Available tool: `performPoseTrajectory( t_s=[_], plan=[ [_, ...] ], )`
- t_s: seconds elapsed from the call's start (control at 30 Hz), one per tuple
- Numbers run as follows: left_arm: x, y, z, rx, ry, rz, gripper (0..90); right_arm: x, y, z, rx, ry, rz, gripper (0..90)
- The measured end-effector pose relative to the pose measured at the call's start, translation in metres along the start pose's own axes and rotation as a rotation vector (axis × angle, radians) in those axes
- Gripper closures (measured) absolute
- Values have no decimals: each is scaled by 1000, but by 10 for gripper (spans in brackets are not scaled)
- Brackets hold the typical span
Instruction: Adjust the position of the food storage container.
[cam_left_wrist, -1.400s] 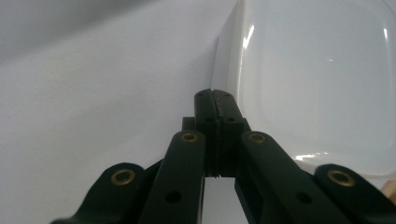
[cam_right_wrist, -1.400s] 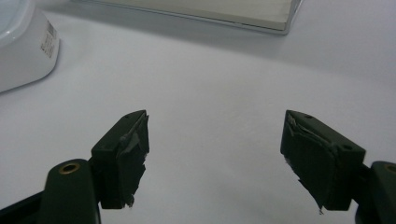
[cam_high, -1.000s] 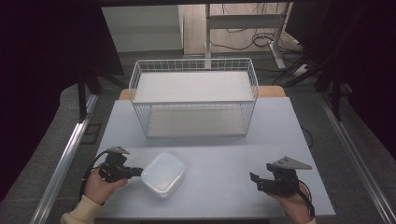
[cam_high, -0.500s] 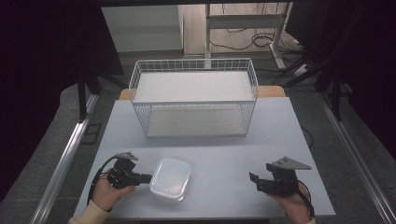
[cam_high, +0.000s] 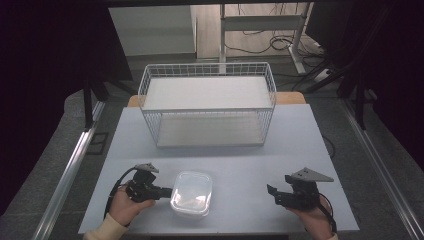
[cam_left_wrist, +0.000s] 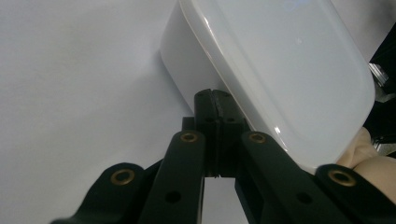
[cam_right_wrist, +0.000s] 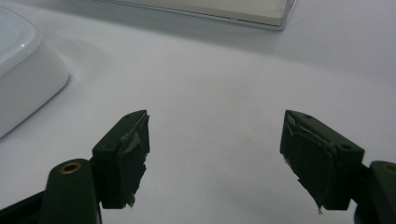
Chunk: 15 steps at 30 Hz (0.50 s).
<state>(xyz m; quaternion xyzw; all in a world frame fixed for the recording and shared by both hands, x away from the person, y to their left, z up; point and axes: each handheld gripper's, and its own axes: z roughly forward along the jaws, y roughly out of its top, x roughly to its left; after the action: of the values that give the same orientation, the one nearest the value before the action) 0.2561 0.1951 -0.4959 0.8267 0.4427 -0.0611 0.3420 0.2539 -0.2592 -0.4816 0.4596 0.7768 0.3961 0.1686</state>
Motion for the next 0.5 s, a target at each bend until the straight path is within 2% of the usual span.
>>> performPoseTrajectory(
  t_s=[0.27, 0.5],
  plan=[
    [-9, 1, 10, 19, -22, 16, 899, 0, 0, 0, -1, 0, -1, 242],
    [-17, 9, 19, 15, -44, 29, 900, 1, 0, 0, -1, 2, -4, 242]
  ],
)
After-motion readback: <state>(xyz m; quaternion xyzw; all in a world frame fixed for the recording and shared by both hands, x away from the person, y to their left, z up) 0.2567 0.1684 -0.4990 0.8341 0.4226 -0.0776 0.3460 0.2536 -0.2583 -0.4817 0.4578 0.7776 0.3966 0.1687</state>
